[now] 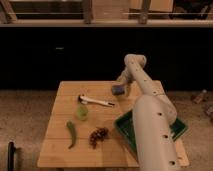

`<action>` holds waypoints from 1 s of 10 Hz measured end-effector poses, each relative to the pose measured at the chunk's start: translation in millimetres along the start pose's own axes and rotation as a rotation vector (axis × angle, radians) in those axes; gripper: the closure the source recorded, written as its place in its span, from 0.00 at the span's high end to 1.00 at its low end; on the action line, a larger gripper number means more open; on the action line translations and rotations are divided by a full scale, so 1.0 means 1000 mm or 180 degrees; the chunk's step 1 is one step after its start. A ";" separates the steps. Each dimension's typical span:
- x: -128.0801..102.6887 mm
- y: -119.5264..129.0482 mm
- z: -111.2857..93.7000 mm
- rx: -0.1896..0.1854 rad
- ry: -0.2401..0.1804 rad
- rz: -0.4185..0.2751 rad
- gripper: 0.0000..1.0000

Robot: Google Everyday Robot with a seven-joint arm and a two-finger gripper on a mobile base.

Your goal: Wipe tray with sponge

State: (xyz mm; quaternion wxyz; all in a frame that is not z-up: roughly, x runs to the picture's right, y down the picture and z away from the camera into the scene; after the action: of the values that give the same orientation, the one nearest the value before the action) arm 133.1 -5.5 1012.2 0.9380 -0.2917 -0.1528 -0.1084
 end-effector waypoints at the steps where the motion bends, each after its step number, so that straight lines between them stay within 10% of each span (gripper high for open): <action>1: 0.001 0.000 0.004 -0.0015 -0.0020 0.0009 0.80; 10: 0.005 0.007 0.017 -0.0087 -0.0122 0.0064 0.80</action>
State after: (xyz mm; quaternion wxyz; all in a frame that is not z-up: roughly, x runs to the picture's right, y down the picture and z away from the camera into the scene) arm 136.1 9.4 1023.7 0.9319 -0.3080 -0.1663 -0.0955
